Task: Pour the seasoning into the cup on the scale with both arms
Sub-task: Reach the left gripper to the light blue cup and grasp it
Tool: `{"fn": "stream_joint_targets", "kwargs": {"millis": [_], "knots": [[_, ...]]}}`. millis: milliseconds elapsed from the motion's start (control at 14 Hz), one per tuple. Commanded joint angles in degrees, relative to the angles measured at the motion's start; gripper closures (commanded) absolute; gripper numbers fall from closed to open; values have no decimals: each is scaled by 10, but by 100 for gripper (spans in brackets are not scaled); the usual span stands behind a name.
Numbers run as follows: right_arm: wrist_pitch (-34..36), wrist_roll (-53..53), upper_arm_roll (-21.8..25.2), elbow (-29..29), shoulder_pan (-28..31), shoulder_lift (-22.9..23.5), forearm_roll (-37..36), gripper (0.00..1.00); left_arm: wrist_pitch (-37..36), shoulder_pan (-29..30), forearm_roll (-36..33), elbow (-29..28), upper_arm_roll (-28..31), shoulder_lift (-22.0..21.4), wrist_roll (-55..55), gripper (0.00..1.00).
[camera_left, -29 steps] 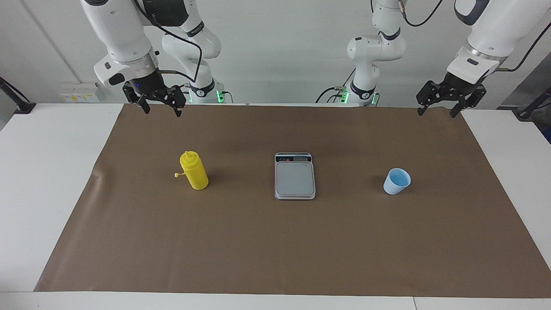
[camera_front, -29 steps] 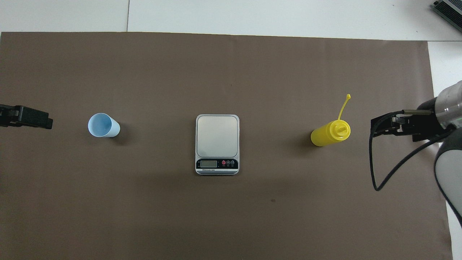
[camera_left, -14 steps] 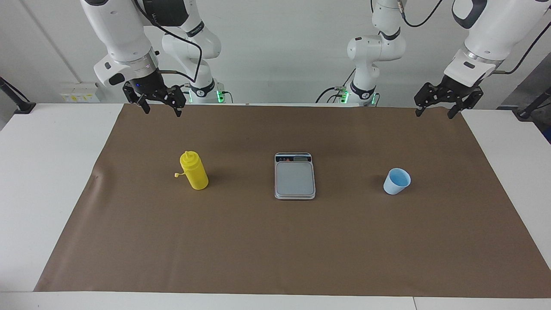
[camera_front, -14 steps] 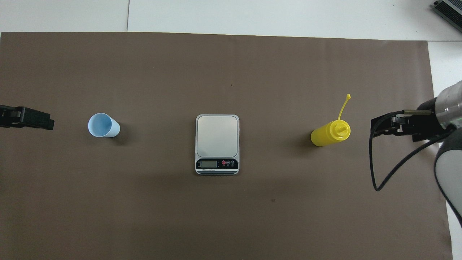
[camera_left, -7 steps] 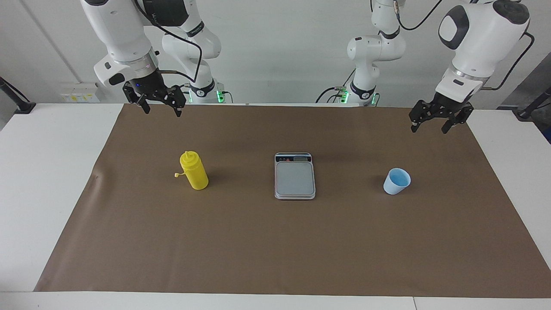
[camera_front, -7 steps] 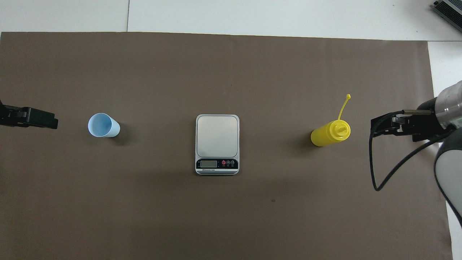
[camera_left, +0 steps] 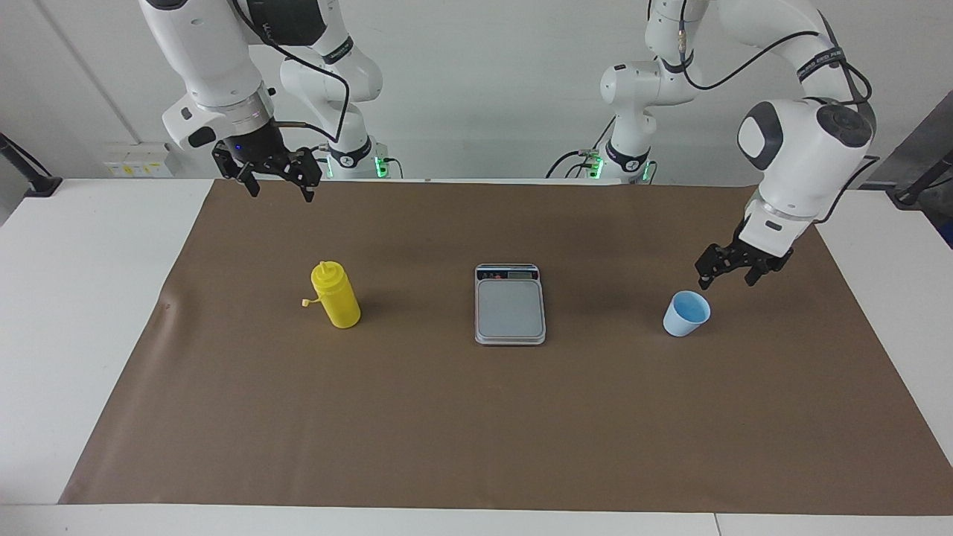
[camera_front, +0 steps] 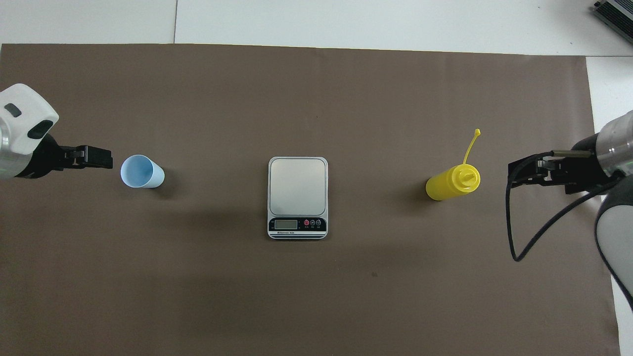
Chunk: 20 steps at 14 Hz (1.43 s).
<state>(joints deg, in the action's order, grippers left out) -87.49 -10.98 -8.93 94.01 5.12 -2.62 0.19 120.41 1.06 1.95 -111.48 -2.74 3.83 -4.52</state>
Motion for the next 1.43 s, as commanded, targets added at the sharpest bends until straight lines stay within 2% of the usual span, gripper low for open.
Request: {"fn": "stream_joint_targets", "kwargs": {"millis": [0,143,429,714,1143,1214,1357], "knots": [[0,14,-3,11,8,-11,3,0,75,23,6,-61,-4,-11,-5,0],[0,14,-3,11,8,-11,3,0,110,25,6,-76,-4,-3,-5,0],[0,14,-3,11,9,-11,3,0,146,17,6,-79,-4,42,-21,0],[0,14,-3,11,8,-11,3,0,192,17,6,-116,-4,46,-18,0],[0,14,-3,11,9,-11,3,0,183,15,6,-121,-4,44,-24,0],[0,14,-3,11,9,-11,3,0,179,15,6,-121,-4,44,-28,8],[0,14,-3,11,9,-11,3,0,179,16,6,-121,-4,44,-28,57]]}}
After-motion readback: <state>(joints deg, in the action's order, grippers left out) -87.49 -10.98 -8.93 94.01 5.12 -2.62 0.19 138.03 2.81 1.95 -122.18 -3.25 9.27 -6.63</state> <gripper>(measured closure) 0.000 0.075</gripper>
